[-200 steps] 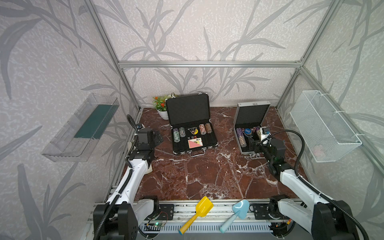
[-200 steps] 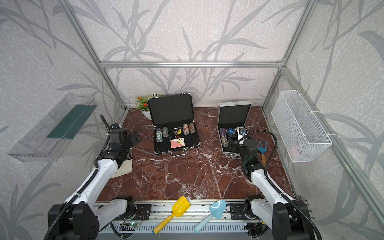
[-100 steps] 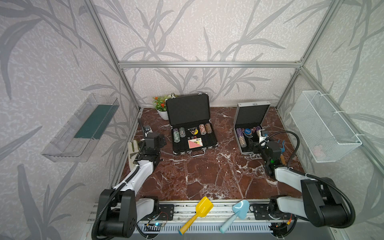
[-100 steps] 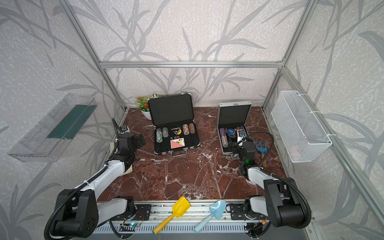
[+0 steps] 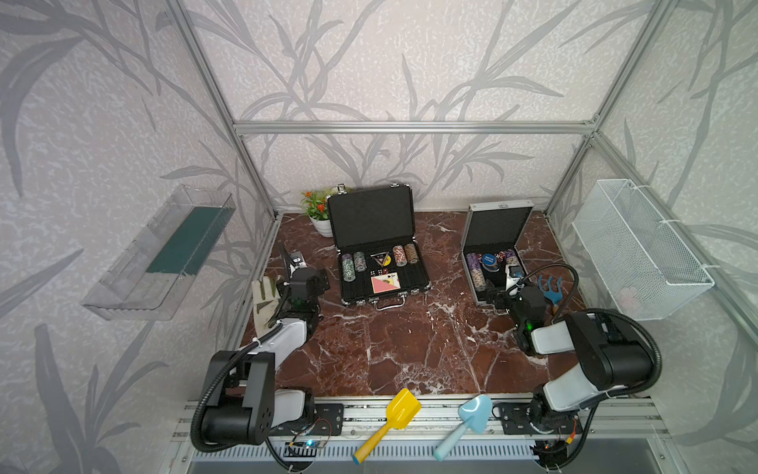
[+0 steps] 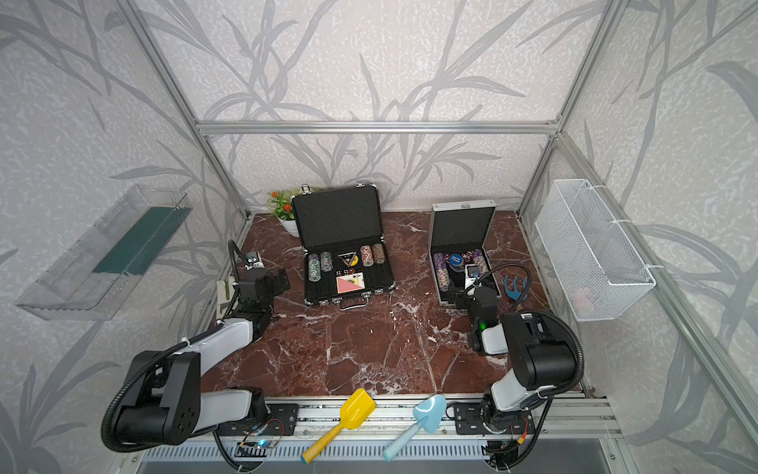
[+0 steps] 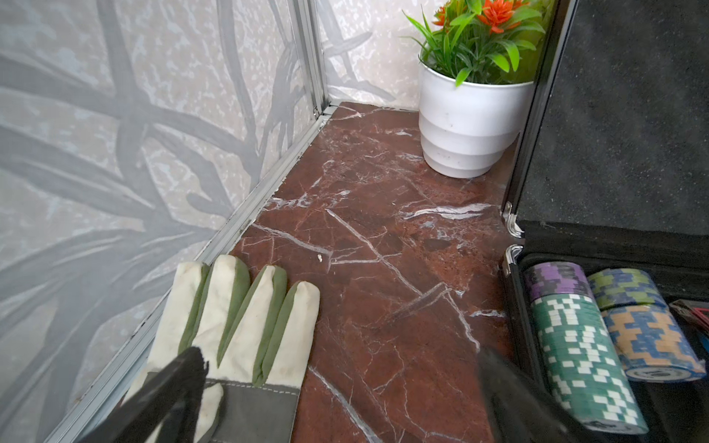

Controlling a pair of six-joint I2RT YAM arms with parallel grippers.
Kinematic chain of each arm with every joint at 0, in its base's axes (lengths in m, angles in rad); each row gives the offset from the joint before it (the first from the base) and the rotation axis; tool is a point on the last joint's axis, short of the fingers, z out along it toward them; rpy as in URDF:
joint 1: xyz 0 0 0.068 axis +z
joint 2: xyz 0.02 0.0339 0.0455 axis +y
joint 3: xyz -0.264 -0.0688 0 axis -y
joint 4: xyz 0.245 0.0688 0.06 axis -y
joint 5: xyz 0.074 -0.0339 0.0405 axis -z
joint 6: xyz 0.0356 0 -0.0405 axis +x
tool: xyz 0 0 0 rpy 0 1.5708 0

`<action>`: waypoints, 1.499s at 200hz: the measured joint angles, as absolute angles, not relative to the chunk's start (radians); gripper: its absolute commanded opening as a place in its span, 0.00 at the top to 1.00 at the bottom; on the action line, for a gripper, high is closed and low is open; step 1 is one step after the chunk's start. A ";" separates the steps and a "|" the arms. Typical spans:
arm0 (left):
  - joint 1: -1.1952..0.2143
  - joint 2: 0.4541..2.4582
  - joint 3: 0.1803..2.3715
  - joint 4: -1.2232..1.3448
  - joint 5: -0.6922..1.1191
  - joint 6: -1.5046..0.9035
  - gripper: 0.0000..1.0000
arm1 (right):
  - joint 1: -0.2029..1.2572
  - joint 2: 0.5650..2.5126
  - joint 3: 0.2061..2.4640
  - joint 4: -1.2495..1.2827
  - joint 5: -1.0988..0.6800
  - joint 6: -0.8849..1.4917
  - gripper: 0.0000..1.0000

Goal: Open the poker set cases
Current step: Reset both arms

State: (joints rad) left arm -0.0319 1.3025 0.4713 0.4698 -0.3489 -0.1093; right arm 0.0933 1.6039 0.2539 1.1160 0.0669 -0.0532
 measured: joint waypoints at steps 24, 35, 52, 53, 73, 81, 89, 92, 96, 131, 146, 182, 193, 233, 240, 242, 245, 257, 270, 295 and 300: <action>-0.029 1.319 0.471 0.508 -0.324 -0.097 0.01 | 0.094 1.604 0.263 1.122 0.070 -0.053 0.01; -0.028 1.333 0.467 0.534 -0.314 -0.095 0.00 | 0.093 1.604 0.283 1.102 0.072 -0.053 0.01; -0.025 1.368 0.439 0.609 -0.294 -0.087 0.01 | 0.094 1.604 0.330 1.055 0.074 -0.052 0.01; -0.025 1.370 0.437 0.613 -0.293 -0.086 0.01 | 0.093 1.604 0.332 1.054 0.074 -0.052 0.01; -0.022 1.467 0.393 0.737 -0.255 -0.071 0.01 | 0.094 1.601 0.355 1.036 0.073 -0.052 0.01; -0.021 1.519 0.381 0.781 -0.235 -0.062 0.01 | 0.093 1.600 0.356 1.027 0.073 -0.052 0.01; -0.017 1.548 0.375 0.786 -0.221 -0.059 0.01 | 0.093 1.600 0.356 1.018 0.073 -0.052 0.01; -0.017 1.553 0.375 0.779 -0.216 -0.057 0.01 | 0.093 1.600 0.356 1.015 0.073 -0.052 0.01; -0.016 1.553 0.375 0.766 -0.207 -0.055 0.01 | 0.094 1.600 0.356 1.011 0.073 -0.052 0.01; -0.004 1.539 0.397 0.774 -0.172 -0.054 0.01 | 0.093 1.600 0.356 1.000 0.073 -0.052 0.01; 0.000 1.535 0.403 0.775 -0.165 -0.054 0.01 | 0.093 1.600 0.356 0.997 0.073 -0.052 0.01; 0.001 1.533 0.404 0.775 -0.157 -0.054 0.01 | 0.094 1.600 0.356 0.996 0.073 -0.052 0.01; 0.001 1.533 0.404 0.775 -0.155 -0.054 0.01 | 0.093 1.600 0.356 0.996 0.073 -0.052 0.01; 0.001 1.533 0.404 0.775 -0.155 -0.054 0.01 | 0.094 1.600 0.356 0.996 0.073 -0.052 0.01; 0.001 1.533 0.404 0.775 -0.155 -0.054 0.01 | 0.093 1.600 0.356 0.996 0.073 -0.052 0.01; 0.001 1.533 0.404 0.775 -0.155 -0.054 0.01 | 0.093 1.600 0.356 0.996 0.073 -0.052 0.01; 0.001 1.533 0.404 0.775 -0.155 -0.054 0.01 | 0.093 1.600 0.356 0.996 0.073 -0.052 0.01; 0.001 1.533 0.404 0.775 -0.155 -0.054 0.01 | 0.093 1.600 0.356 0.996 0.073 -0.052 0.01; 0.001 1.533 0.404 0.775 -0.155 -0.054 0.01 | 0.093 1.600 0.356 0.996 0.073 -0.052 0.01; 0.001 1.533 0.404 0.775 -0.155 -0.054 0.01 | 0.093 1.600 0.356 0.996 0.073 -0.052 0.01; 0.001 1.533 0.404 0.775 -0.155 -0.054 0.01 | 0.093 1.600 0.356 0.996 0.073 -0.052 0.01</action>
State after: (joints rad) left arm 0.0013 1.5330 0.4042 0.7746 -0.1547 -0.0536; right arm 0.0933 1.6001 0.3561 0.9962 0.0734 -0.0525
